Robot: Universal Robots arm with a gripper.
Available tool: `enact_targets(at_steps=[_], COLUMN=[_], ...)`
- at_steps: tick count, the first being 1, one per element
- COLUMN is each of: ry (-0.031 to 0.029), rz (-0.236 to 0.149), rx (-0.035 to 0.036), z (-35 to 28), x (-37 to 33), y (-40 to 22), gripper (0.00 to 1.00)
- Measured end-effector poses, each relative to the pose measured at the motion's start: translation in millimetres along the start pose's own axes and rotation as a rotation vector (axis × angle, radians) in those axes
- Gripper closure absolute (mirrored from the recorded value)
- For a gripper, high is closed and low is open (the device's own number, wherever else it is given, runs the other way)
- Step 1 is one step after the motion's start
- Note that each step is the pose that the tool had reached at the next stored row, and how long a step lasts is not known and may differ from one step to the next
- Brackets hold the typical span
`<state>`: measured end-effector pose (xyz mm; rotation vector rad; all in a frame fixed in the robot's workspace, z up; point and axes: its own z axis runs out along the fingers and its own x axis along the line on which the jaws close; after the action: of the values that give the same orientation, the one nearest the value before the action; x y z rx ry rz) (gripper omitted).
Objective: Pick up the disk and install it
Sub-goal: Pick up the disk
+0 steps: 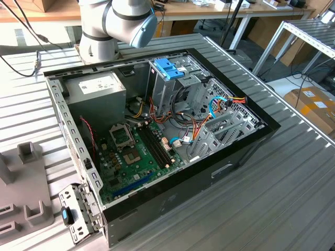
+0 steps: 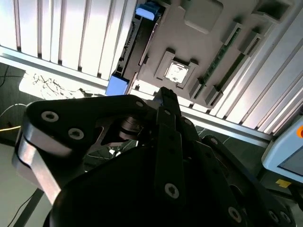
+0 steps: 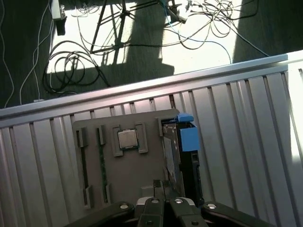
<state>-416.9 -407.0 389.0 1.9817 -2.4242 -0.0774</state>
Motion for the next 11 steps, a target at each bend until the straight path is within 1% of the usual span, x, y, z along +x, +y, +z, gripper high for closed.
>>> enact_targets(at_steps=[11], ry=[0.0024], rz=[-0.052], rx=[-0.0013], z=[0.0], x=[0.0], y=[0.0], gripper=[0.89])
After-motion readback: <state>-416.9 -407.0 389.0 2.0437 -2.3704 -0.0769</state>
